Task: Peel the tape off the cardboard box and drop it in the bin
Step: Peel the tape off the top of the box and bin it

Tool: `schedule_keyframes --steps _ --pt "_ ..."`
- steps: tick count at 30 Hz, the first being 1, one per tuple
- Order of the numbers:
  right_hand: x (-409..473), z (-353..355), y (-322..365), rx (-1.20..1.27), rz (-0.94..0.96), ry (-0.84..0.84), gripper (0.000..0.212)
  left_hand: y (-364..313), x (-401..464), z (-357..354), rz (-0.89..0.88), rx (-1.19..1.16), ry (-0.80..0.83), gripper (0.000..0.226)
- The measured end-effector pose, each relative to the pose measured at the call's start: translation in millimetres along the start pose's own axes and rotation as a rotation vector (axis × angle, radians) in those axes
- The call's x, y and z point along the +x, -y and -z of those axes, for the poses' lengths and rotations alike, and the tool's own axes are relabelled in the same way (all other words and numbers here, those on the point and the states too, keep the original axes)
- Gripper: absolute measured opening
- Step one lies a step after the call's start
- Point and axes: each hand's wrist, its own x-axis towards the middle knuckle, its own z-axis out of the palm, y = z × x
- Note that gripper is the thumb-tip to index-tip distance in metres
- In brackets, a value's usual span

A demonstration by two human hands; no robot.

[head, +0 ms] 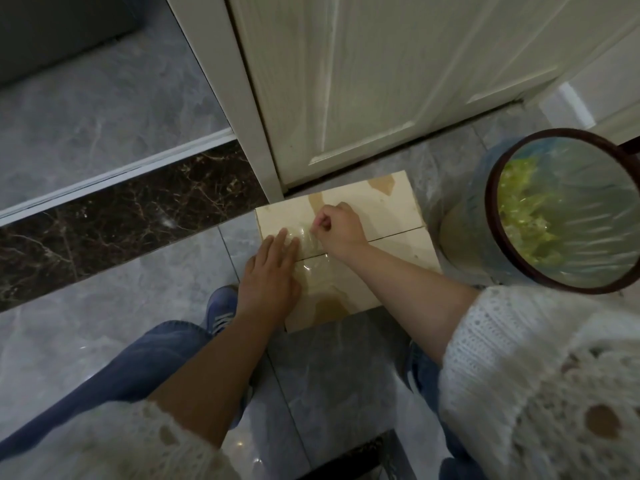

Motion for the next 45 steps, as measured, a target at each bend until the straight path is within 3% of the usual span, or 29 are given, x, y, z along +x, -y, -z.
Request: schedule_keyframes --steps 8,12,15,19,22,26,32,39,45 --pt "-0.9 10.5 -2.7 -0.007 -0.008 0.061 0.012 -5.0 1.2 2.2 0.032 0.004 0.030 0.073" --pt "-11.0 10.5 -6.5 0.132 -0.077 0.037 0.008 -3.7 0.5 -0.9 0.020 -0.087 0.009 0.072" --pt "-19.1 5.6 -6.2 0.294 -0.154 -0.010 0.020 0.0 -4.7 -5.4 -0.002 -0.168 -0.026 0.071" --pt "-25.7 18.0 -2.5 0.199 0.016 -0.044 0.010 4.1 -18.8 -18.6 0.105 -0.304 -0.142 0.066" --pt "-27.8 26.2 -0.3 0.050 0.138 0.018 0.026 6.9 -23.2 -27.0 0.150 -0.480 -0.114 0.065" --pt "-22.9 26.1 -4.6 -0.022 0.275 0.076 0.011 15.0 -20.7 -29.8 0.148 -0.569 -0.113 0.063" --pt "-27.8 18.1 -13.5 -0.178 0.350 0.230 0.049 13.0 -23.0 -24.3 0.164 -0.645 -0.079 0.062" --pt "-30.2 14.7 -4.2 -0.441 0.446 0.032 0.015 11.5 -23.9 -19.6 0.190 -0.636 -0.061 0.062" --pt "-26.6 15.0 -11.2 -0.313 0.322 0.075 0.012 10.7 -23.8 -17.5 0.190 -0.620 -0.025 0.062"
